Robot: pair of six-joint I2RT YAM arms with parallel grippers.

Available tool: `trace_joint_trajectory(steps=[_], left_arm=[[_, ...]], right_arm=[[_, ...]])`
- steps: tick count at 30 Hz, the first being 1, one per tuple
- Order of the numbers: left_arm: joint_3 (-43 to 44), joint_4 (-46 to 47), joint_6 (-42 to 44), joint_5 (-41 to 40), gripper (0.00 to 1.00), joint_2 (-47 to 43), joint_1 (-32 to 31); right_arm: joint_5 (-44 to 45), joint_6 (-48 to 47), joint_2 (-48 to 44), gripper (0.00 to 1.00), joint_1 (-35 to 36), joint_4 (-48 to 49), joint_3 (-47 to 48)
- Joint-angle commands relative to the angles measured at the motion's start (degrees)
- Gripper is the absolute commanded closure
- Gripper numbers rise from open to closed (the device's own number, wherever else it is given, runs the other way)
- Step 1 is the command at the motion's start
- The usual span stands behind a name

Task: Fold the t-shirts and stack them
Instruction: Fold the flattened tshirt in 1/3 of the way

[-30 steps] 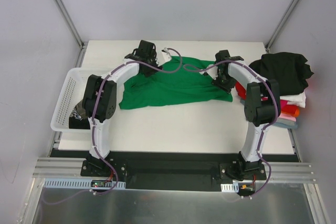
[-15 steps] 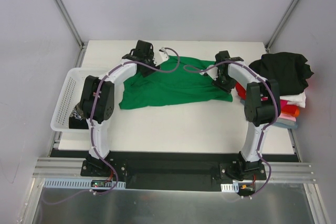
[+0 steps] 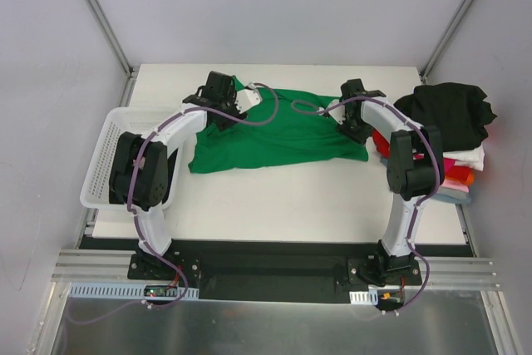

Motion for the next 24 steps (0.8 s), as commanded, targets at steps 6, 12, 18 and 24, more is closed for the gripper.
trace_joint_trajectory(steps=[6,12,18,24], left_arm=[[-0.8,0.9,0.7,0.6,0.42,3.5,1.5],[-1.3,1.2,1.0,0.4,0.43,6.3,2.9],[-0.7,2.4,2.0,-0.4,0.44,8.7,4.6],[2.6,3.9,2.7,-2.6,0.45,11.6,6.0]], right_arm=[[1.2,0.8,-4.3,0.55,-0.6,0.4,-0.2],[1.1,0.9,-3.8,0.55,-0.7,0.6,-0.1],[1.0,1.0,-3.7,0.56,-0.8,0.6,-0.1],[0.9,1.1,-3.5,0.56,-0.8,0.6,-0.3]])
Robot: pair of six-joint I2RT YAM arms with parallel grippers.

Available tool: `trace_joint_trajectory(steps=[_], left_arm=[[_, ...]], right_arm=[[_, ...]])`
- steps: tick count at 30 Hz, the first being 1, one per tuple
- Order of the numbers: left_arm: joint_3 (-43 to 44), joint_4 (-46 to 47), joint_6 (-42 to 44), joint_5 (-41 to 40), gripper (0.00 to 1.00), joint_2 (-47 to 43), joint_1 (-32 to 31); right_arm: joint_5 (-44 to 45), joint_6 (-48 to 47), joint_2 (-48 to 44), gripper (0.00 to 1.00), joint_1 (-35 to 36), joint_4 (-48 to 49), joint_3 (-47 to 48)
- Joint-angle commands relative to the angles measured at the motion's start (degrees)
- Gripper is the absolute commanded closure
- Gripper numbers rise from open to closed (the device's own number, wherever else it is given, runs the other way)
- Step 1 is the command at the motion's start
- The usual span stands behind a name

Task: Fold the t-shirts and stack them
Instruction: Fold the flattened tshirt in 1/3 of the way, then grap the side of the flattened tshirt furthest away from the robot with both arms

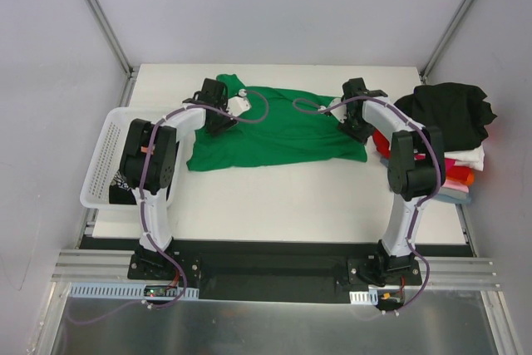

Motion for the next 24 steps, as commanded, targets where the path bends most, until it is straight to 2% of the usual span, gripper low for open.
trace_joint_trajectory(steps=[1,18,24], left_arm=[[3.5,1.9,1.7,-2.6,0.45,2.1,0.8],[11.7,4.0,0.2,-4.3,0.45,3.6,2.1],[16.9,7.3,-0.4,-6.5,0.45,7.2,3.3]], right_arm=[[0.4,1.1,-3.1,0.55,-0.3,-0.2,-0.3],[1.0,1.8,-1.0,0.55,-0.3,-0.1,2.8],[3.7,3.8,0.7,0.55,-0.2,4.3,5.2]])
